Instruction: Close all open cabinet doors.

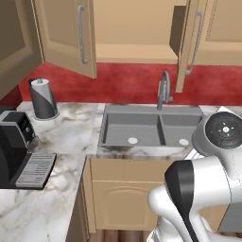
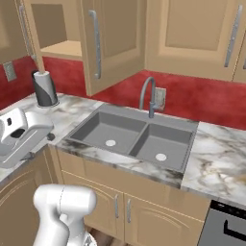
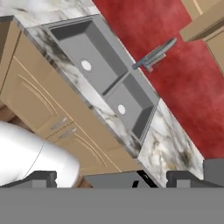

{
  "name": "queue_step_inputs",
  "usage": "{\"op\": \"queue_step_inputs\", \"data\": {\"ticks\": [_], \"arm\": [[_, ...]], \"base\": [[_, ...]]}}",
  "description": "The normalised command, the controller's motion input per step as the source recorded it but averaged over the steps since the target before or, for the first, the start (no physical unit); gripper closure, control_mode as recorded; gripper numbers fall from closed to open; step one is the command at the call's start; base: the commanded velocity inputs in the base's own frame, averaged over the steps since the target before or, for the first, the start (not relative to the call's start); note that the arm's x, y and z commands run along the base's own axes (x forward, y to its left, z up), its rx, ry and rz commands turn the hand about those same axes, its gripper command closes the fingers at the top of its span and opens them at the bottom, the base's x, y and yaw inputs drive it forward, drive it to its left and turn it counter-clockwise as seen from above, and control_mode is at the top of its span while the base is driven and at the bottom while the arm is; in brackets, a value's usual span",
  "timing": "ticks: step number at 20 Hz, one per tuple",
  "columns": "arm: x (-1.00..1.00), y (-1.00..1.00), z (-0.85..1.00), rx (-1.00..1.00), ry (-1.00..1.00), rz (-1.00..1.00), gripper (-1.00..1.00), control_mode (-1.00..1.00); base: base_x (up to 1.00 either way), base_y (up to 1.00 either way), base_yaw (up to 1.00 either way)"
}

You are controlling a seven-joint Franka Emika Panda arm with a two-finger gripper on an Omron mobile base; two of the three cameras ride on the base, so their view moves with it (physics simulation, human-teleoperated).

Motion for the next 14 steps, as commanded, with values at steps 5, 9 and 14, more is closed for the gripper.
{"op": "queue_step_inputs", "data": {"ticks": [5,9,14], "arm": [[0.0,0.0,0.0,0.0,0.0,0.0,-1.0,1.0],[0.0,0.0,0.0,0.0,0.0,0.0,-1.0,1.0],[0.0,0.0,0.0,0.0,0.0,0.0,-1.0,1.0]], "base": [[0.28,0.24,-0.02],[0.35,0.39,-0.05],[0.39,0.33,-0.05]]}}
